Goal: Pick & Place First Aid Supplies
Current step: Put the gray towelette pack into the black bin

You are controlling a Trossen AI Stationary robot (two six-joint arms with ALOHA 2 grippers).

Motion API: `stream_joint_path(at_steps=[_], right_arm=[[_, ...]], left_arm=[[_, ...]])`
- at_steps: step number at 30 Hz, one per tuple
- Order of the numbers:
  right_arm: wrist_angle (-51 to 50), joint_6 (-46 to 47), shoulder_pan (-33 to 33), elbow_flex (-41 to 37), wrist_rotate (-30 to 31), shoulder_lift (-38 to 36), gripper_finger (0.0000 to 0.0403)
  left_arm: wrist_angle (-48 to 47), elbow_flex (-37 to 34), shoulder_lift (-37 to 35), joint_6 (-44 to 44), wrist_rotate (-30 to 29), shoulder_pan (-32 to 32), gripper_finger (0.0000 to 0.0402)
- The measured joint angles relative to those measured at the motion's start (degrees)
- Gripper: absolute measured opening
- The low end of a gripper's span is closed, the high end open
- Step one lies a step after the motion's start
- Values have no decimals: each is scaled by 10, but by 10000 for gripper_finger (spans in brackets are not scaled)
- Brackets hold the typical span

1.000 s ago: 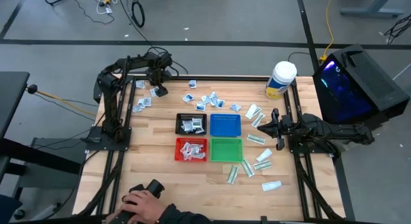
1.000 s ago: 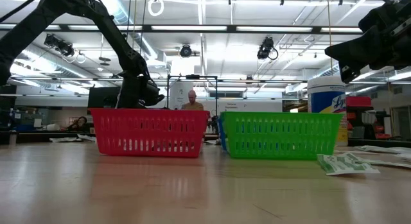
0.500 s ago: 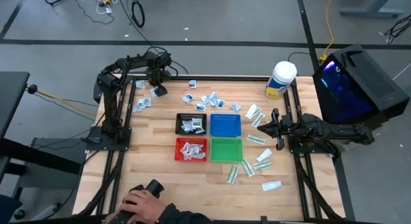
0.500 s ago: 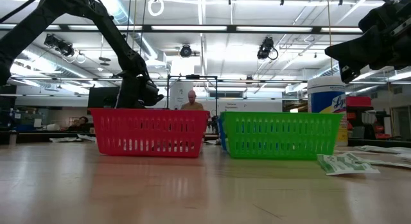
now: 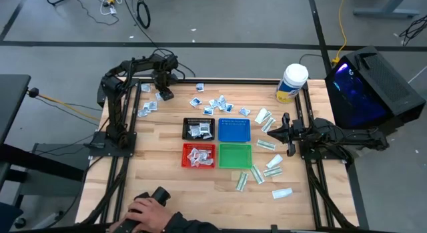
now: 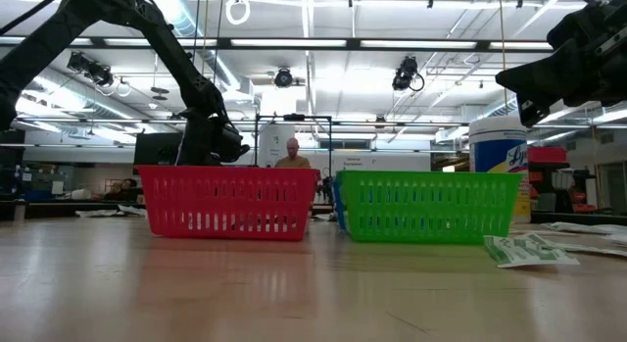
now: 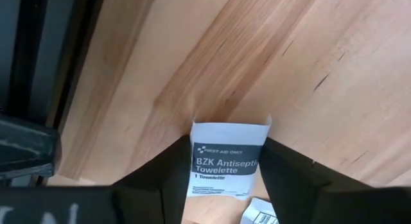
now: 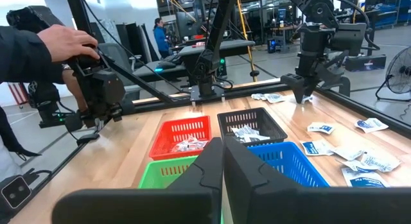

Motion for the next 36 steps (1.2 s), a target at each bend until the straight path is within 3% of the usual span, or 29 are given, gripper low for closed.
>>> stream_joint_path(at_steps=[26, 36], right_arm=[[0, 0, 0, 0, 0, 0, 18], [0, 0, 0, 0, 0, 0, 18]], left_arm=[[-28, -2, -29, -18, -5, -9, 186], [-28, -1, -85, -58, 1, -22, 186]])
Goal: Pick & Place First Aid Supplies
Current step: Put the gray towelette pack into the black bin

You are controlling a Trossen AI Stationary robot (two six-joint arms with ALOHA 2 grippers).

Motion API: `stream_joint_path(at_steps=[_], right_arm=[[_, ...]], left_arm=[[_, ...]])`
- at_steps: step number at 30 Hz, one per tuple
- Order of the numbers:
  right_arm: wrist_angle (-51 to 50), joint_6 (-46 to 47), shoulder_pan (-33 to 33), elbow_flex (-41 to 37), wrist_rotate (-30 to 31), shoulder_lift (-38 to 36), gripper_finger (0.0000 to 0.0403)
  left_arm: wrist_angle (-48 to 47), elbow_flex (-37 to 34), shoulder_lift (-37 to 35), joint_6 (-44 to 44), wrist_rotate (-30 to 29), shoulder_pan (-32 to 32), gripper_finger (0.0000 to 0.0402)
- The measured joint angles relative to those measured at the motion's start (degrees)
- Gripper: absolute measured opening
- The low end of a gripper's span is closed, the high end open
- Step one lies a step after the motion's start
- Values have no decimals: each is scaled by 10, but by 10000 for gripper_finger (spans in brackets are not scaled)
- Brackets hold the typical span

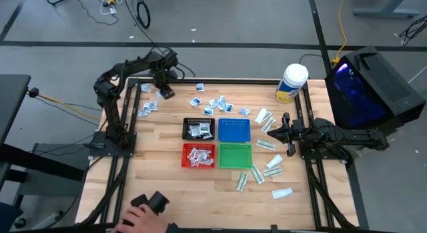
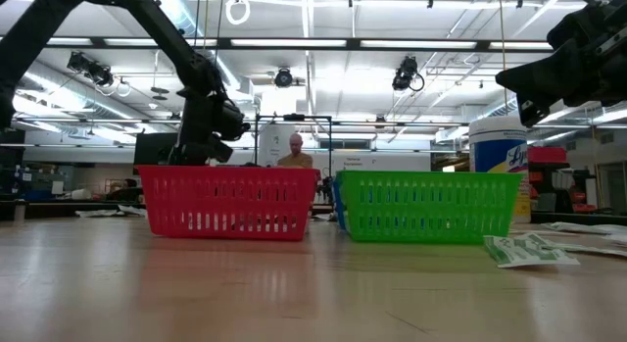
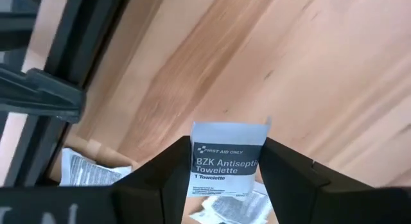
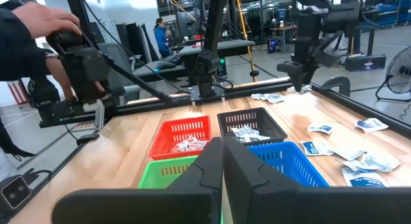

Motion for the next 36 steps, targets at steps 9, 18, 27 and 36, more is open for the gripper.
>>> stream_joint_path(at_steps=[9, 18, 27, 36], right_arm=[[0, 0, 0, 0, 0, 0, 18], [0, 0, 0, 0, 0, 0, 18], [0, 0, 0, 0, 0, 0, 18], [0, 0, 0, 0, 0, 0, 18]], left_arm=[[1, 0, -61, -24, 0, -47, 186], [6, 0, -104, -49, 0, -123, 186], [12, 0, -119, -70, 0, -214, 186], [34, 0, -119, -77, 0, -290, 186]])
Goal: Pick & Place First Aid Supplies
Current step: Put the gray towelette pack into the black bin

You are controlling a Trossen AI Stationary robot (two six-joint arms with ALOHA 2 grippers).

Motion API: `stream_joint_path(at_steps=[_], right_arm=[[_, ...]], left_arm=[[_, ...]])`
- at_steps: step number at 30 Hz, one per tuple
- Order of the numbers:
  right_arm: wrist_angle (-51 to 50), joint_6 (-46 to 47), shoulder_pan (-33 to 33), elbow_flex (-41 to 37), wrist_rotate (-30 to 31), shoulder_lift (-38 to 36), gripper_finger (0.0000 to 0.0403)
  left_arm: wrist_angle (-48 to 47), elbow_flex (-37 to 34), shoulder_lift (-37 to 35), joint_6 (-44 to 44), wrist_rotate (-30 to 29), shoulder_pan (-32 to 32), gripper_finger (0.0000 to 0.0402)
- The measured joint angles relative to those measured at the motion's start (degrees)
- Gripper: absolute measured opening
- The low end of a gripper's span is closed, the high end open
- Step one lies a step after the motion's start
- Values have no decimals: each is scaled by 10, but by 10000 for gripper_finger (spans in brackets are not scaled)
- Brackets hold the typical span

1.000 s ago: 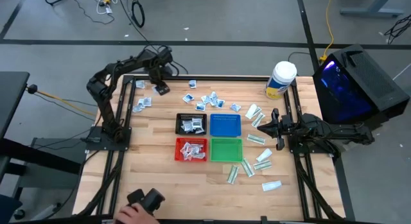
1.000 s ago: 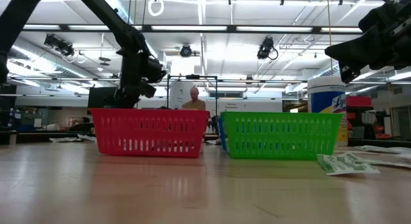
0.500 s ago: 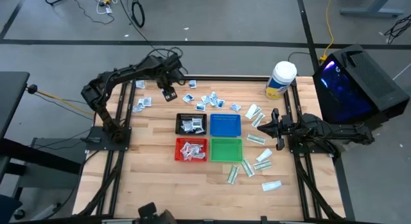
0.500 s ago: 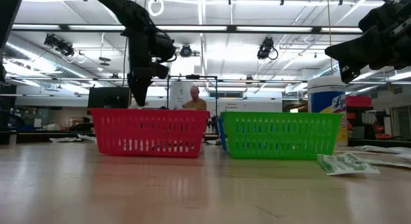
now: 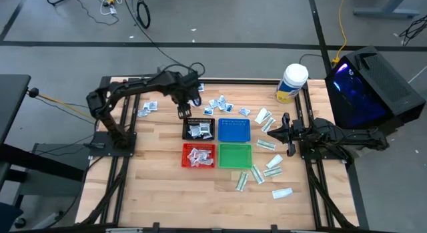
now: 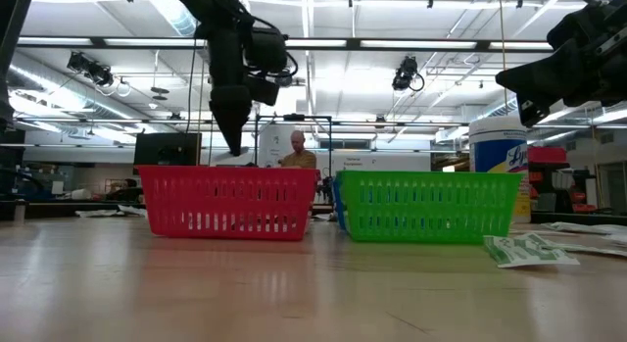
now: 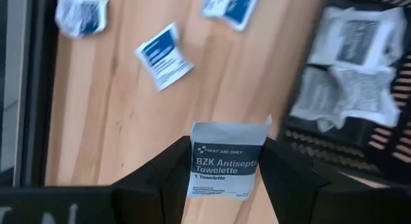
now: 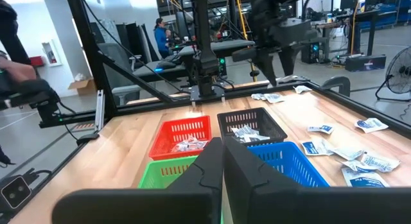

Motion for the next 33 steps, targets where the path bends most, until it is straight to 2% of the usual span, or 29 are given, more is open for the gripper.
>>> stream_joint_path(at_steps=[10, 18, 24, 33], right_arm=[[0, 0, 0, 0, 0, 0, 18], [0, 0, 0, 0, 0, 0, 18], [0, 0, 0, 0, 0, 0, 18], [0, 0, 0, 0, 0, 0, 18]], left_arm=[[28, 0, 0, -1, 0, -87, 186], [29, 0, 0, -48, 0, -141, 186], [46, 0, 0, -60, 0, -168, 186], [120, 0, 1, -60, 0, -181, 186]])
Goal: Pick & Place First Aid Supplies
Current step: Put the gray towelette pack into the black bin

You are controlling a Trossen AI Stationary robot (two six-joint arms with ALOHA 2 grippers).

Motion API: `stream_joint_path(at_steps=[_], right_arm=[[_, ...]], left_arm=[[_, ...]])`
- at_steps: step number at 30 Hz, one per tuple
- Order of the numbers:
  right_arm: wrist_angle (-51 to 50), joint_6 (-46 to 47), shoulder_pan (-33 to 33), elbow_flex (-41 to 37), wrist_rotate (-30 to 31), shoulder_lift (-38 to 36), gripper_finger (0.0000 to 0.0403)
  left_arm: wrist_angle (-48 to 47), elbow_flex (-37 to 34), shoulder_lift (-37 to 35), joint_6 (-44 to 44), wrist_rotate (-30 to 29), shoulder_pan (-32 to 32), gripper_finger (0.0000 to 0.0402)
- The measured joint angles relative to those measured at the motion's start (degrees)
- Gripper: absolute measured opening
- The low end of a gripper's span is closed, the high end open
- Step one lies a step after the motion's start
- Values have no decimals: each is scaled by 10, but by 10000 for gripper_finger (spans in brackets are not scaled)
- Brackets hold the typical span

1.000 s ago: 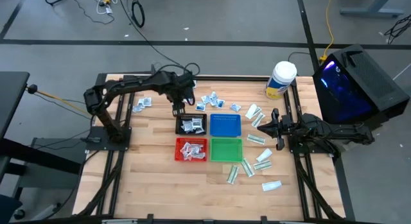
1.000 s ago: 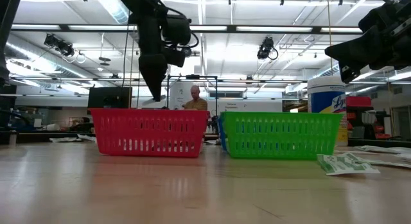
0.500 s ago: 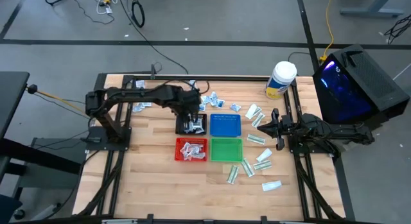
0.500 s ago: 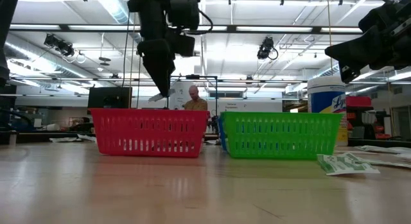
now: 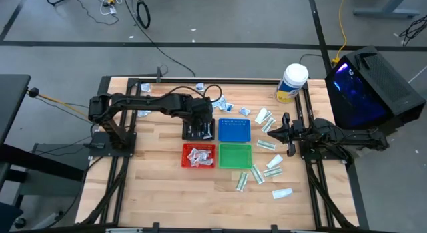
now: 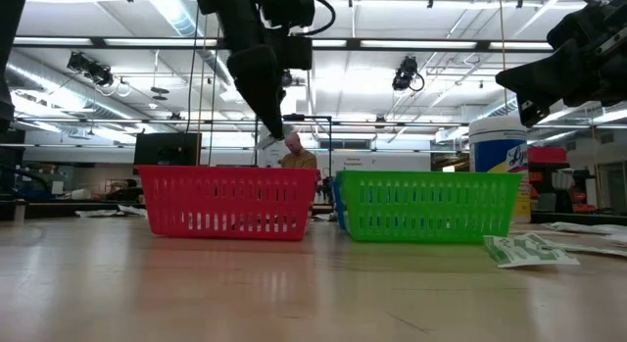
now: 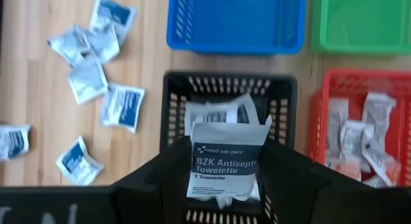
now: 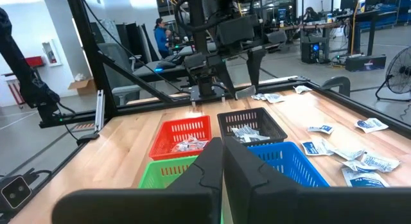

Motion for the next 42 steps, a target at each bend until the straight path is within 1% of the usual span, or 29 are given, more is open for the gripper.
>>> stream_joint_path(at_steps=[4, 10, 31, 42], right_arm=[[0, 0, 0, 0, 0, 0, 18], [0, 0, 0, 0, 0, 0, 18], [0, 0, 0, 0, 0, 0, 18], [0, 0, 0, 0, 0, 0, 18]], left_arm=[[29, 0, 0, -1, 0, 0, 186], [34, -3, 0, -15, 0, 0, 186], [38, -102, 1, -30, 8, 17, 186], [53, -103, 1, -31, 9, 27, 187]])
